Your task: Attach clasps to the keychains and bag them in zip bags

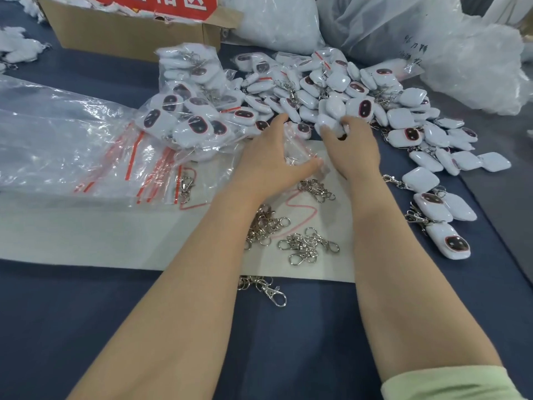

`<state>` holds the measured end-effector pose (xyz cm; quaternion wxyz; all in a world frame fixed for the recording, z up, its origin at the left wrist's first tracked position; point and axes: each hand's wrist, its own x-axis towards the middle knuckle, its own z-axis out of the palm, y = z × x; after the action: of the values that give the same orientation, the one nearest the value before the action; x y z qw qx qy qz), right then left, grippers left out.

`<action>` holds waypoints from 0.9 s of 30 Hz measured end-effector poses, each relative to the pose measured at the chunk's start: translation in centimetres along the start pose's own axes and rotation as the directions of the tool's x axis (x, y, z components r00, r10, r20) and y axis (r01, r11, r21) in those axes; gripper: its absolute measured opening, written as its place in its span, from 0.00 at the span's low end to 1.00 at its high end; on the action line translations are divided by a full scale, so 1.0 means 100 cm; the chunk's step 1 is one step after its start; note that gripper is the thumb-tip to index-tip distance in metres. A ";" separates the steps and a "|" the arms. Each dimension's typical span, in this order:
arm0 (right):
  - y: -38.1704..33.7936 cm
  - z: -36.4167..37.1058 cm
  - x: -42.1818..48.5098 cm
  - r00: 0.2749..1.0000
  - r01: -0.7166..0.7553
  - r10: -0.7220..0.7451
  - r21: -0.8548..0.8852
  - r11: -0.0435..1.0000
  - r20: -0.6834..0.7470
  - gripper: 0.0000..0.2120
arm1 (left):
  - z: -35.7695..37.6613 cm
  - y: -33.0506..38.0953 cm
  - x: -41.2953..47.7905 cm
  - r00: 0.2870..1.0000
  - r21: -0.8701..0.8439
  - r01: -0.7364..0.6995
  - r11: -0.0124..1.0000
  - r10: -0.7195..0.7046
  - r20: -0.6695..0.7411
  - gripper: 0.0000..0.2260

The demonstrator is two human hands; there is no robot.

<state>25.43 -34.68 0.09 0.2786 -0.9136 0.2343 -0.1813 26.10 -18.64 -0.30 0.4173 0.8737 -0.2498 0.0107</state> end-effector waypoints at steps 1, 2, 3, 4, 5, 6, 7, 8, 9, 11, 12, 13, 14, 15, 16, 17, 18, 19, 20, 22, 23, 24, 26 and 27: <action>-0.004 0.001 -0.002 0.999 0.039 -0.040 0.043 0.998 0.007 0.25 | 0.000 0.000 0.000 1.000 0.001 0.003 1.000 -0.003 -0.005 0.37; -0.007 0.003 -0.004 0.998 0.065 -0.066 0.061 0.996 0.013 0.24 | 0.001 0.000 0.000 1.000 -0.001 0.008 1.000 -0.008 -0.015 0.36; -0.009 0.005 -0.004 0.997 0.080 -0.081 0.057 0.995 0.014 0.24 | 0.001 -0.001 0.000 1.000 -0.007 0.013 1.000 -0.013 -0.027 0.35; -0.011 0.007 -0.005 0.996 0.084 -0.084 0.051 0.995 0.011 0.24 | 0.001 -0.001 0.001 0.999 -0.013 0.017 1.000 -0.018 -0.035 0.35; -0.012 0.007 -0.005 0.997 0.077 -0.077 0.068 0.995 0.002 0.24 | 0.002 -0.002 0.001 0.999 -0.016 0.020 1.000 -0.021 -0.034 0.35; -0.013 0.007 -0.005 0.998 0.060 -0.059 0.116 0.991 -0.012 0.25 | 0.003 -0.003 0.002 0.999 -0.018 0.022 1.000 -0.022 -0.026 0.36; -0.014 0.007 -0.005 0.999 0.037 -0.031 0.188 0.981 -0.036 0.26 | 0.003 -0.003 0.002 1.000 -0.020 0.025 1.000 -0.025 -0.018 0.37; -0.015 0.006 -0.005 0.997 0.015 0.005 0.272 0.962 -0.076 0.26 | 0.004 -0.004 0.003 1.000 -0.017 0.028 0.999 -0.028 -0.012 0.38; -0.016 0.005 -0.005 0.990 0.001 0.050 0.359 0.933 -0.133 0.24 | 0.004 -0.004 0.004 0.999 -0.012 0.030 0.999 -0.030 -0.010 0.39; -0.019 0.004 -0.007 0.952 0.019 0.139 0.506 0.862 -0.272 0.18 | 0.004 -0.005 0.004 0.999 -0.004 0.030 1.000 -0.030 -0.016 0.39; -0.020 0.003 -0.008 0.931 0.042 0.164 0.542 0.840 -0.326 0.15 | 0.004 -0.005 0.005 0.999 -0.002 0.029 1.000 -0.029 -0.020 0.39; -0.021 0.003 -0.009 0.920 0.059 0.173 0.561 0.826 -0.352 0.15 | 0.004 -0.004 0.005 0.999 -0.001 0.027 1.000 -0.027 -0.021 0.39; -0.023 0.004 -0.009 0.921 0.062 0.183 0.592 0.803 -0.345 0.16 | 0.004 -0.005 0.005 0.999 0.001 0.025 1.000 -0.025 -0.019 0.40; -0.024 0.005 -0.009 0.930 0.046 0.206 0.653 0.756 -0.304 0.19 | 0.004 -0.005 0.005 1.000 0.001 0.025 1.000 -0.025 -0.017 0.40; -0.026 0.007 -0.009 0.941 0.013 0.242 0.741 0.671 -0.235 0.21 | 0.005 -0.005 0.006 1.000 -0.001 0.025 1.000 -0.025 -0.016 0.40; -0.028 0.008 -0.009 0.947 -0.030 0.281 0.828 0.559 -0.155 0.21 | 0.005 -0.005 0.006 1.000 -0.004 0.023 1.000 -0.023 -0.016 0.40; -0.029 0.008 -0.008 0.948 -0.062 0.305 0.891 0.449 -0.088 0.19 | 0.005 -0.005 0.006 1.000 -0.005 0.021 1.000 -0.021 -0.015 0.40; -0.028 0.007 -0.007 0.945 -0.081 0.324 0.922 0.378 -0.050 0.16 | 0.005 -0.005 0.006 1.000 -0.005 0.019 1.000 -0.019 -0.014 0.40; -0.026 0.005 -0.006 0.943 -0.099 0.334 0.937 0.335 -0.019 0.13 | 0.005 -0.005 0.006 1.000 -0.006 0.017 1.000 -0.017 -0.014 0.40; -0.023 0.004 -0.004 0.948 -0.142 0.311 0.965 0.220 0.069 0.13 | 0.005 -0.005 0.006 1.000 -0.013 0.015 1.000 -0.015 -0.019 0.40; -0.023 0.003 -0.004 0.951 -0.166 0.288 0.972 0.166 0.113 0.15 | 0.005 -0.005 0.006 1.000 -0.017 0.015 1.000 -0.015 -0.021 0.40; -0.023 0.003 -0.005 0.957 -0.180 0.254 0.972 0.149 0.139 0.18 | 0.005 -0.005 0.006 1.000 -0.016 0.013 1.000 -0.014 -0.022 0.40; -0.026 0.004 -0.007 0.965 -0.200 0.213 0.951 0.236 0.150 0.22 | 0.006 -0.005 0.006 1.000 -0.011 0.005 1.000 -0.005 -0.024 0.39; -0.027 0.006 -0.007 0.970 -0.197 0.195 0.937 0.287 0.144 0.21 | 0.006 -0.005 0.006 1.000 -0.013 0.002 1.000 -0.002 -0.026 0.39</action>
<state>26.01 -32.12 1.12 0.7797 -0.5418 0.1932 -0.2474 26.77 -19.06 -0.92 0.4264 0.8709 -0.2436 0.0201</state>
